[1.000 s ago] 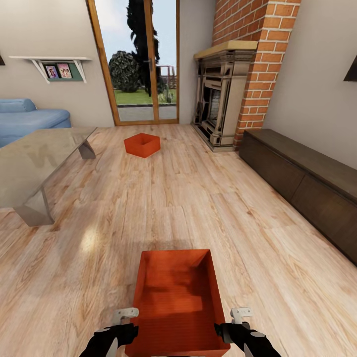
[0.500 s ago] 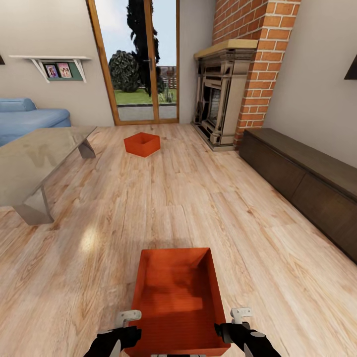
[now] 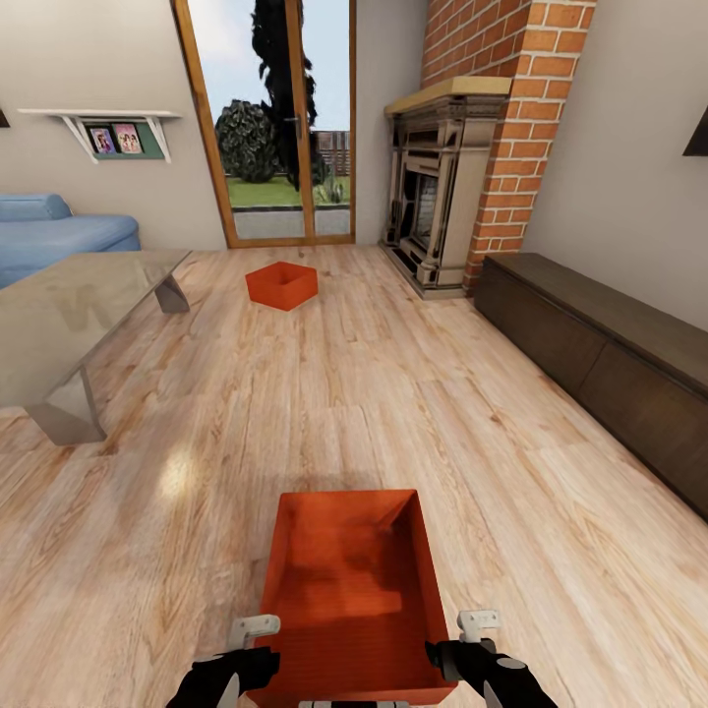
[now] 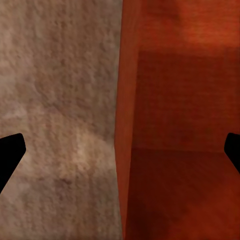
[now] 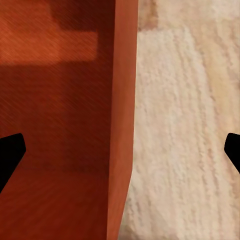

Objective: Move the two storage containers from the living room to the garage. In the garage, place one container on the floor and stack the other container on top of it (either order is fine).

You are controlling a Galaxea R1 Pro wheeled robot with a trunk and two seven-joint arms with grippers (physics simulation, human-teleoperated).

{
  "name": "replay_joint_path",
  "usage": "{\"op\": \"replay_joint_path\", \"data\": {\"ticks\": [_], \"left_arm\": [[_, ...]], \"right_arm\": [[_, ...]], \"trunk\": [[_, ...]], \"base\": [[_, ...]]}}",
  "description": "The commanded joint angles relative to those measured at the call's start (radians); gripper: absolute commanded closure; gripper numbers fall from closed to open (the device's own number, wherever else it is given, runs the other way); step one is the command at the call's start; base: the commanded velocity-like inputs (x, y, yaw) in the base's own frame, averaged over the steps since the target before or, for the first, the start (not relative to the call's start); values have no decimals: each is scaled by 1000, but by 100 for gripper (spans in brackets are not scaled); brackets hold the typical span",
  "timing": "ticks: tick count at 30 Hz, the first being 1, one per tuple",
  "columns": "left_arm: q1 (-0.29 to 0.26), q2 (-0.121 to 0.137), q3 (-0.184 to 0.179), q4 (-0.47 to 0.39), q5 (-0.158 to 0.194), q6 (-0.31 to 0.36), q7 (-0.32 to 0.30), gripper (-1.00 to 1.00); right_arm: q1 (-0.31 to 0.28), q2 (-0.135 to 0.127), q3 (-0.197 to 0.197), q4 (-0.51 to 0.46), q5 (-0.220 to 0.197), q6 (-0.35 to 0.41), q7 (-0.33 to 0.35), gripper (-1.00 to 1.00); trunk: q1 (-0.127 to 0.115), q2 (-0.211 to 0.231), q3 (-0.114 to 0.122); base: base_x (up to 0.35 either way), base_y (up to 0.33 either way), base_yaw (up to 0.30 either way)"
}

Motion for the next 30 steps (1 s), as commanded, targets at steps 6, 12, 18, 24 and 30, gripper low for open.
{"op": "replay_joint_path", "data": {"ticks": [6,12,18,24,30], "left_arm": [[0,0,2,-2,9,5,4,-100],[0,-1,3,-2,11,4,2,-100],[0,-1,3,-1,10,1,2,-100],[0,3,4,-1,12,2,2,100],[0,4,4,-1,13,1,0,100]], "right_arm": [[0,0,1,-2,-3,6,1,-100],[0,0,1,-2,-2,5,1,-100],[0,0,1,-2,-2,4,3,-100],[0,0,1,-2,-2,3,5,100],[0,0,1,-2,-2,3,12,100]], "trunk": [[0,0,-1],[0,0,-1],[0,0,-1],[0,0,-1],[0,0,-1]], "base": [[0,0,0],[0,0,0],[0,0,0],[0,0,0],[0,0,0]]}}
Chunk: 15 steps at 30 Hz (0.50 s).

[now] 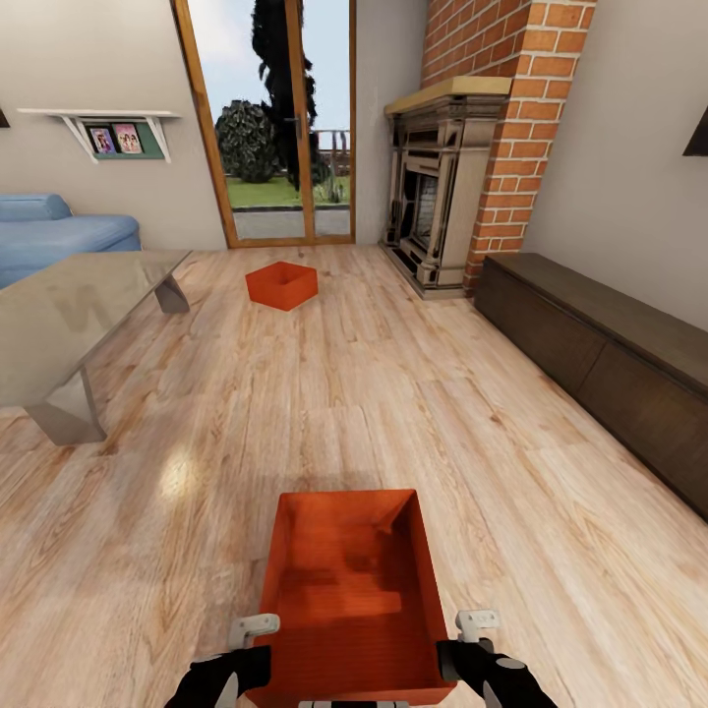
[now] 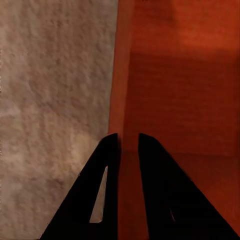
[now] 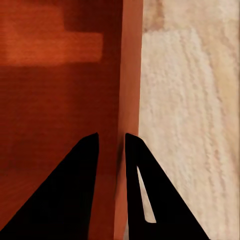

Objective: Move the two storage containers from the living room to the garage. In the garage, place one container on the floor and stack the other container on top of it (either order is fine).

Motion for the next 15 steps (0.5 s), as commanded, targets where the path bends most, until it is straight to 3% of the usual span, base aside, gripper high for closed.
{"op": "replay_joint_path", "data": {"ticks": [1,15], "left_arm": [[0,0,4,-2,-18,7,9,100],[0,2,4,-2,-17,0,8,100]], "right_arm": [[0,-1,-1,-2,4,5,-4,100],[0,-1,0,-2,3,5,-6,100]], "trunk": [[0,0,-1],[0,0,-1]], "base": [[0,0,0],[0,0,0]]}}
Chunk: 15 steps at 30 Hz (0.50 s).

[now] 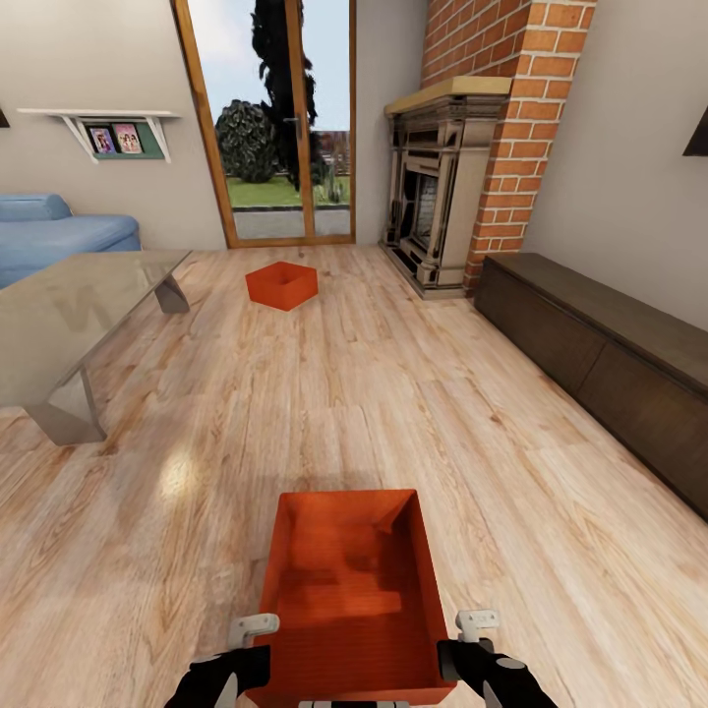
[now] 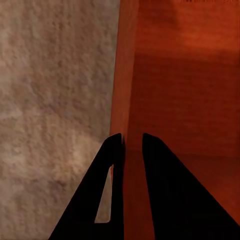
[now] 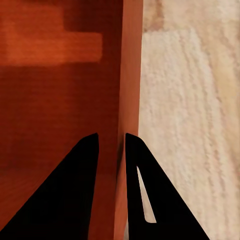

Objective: Move the two storage containers from the living room to the garage. In the garage, place one container on the floor and stack the other container on top of it (either order is fine).

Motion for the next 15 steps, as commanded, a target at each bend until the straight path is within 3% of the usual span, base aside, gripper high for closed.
{"op": "replay_joint_path", "data": {"ticks": [1,15], "left_arm": [[0,0,4,-2,-14,7,8,100],[0,2,4,-3,-14,5,8,100]], "right_arm": [[0,-1,-1,-2,4,5,-4,100],[0,-1,1,-2,3,7,-1,100]], "trunk": [[0,0,-1],[0,0,-1]], "base": [[0,0,0],[0,0,0]]}}
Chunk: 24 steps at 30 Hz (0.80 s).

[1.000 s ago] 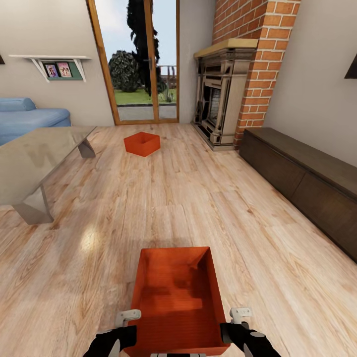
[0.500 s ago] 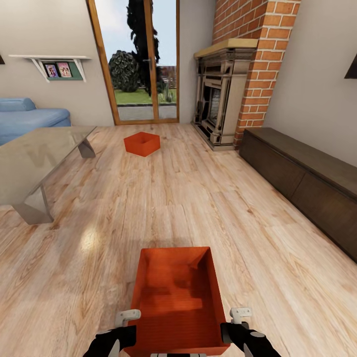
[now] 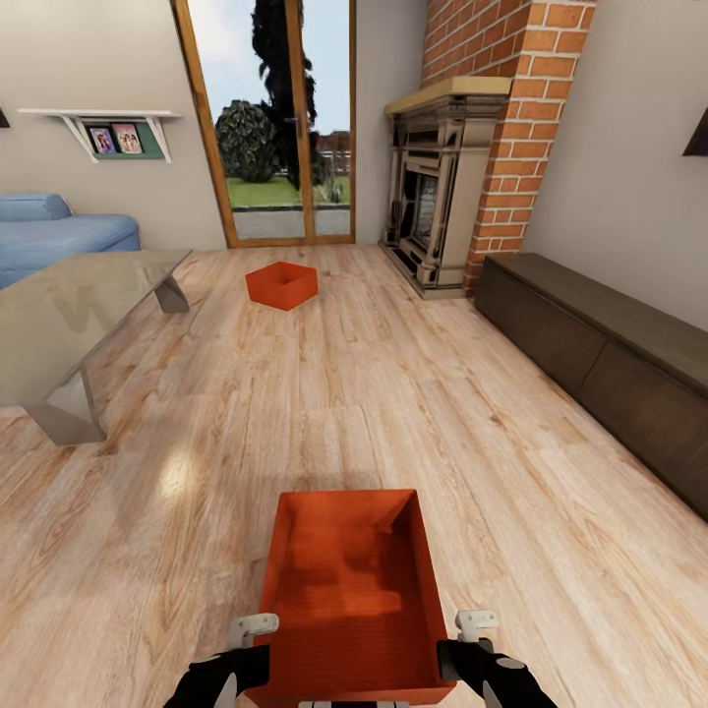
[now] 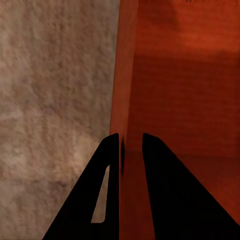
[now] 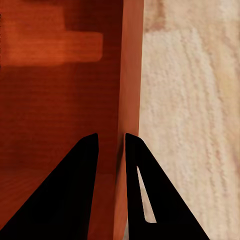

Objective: Move the two storage containers from the living room to the garage. In the garage, place one container on the floor and stack the other container on top of it (either order is fine).

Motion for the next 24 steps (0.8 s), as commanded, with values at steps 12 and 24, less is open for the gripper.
{"op": "replay_joint_path", "data": {"ticks": [12,24], "left_arm": [[0,0,2,-8,-14,4,15,100],[0,-2,2,-8,-13,4,15,100]], "right_arm": [[0,-1,-1,-1,6,6,-3,100],[0,-1,-2,-1,7,5,-1,100]], "trunk": [[-46,84,37],[-92,168,74]], "base": [[0,0,0],[0,0,0]]}}
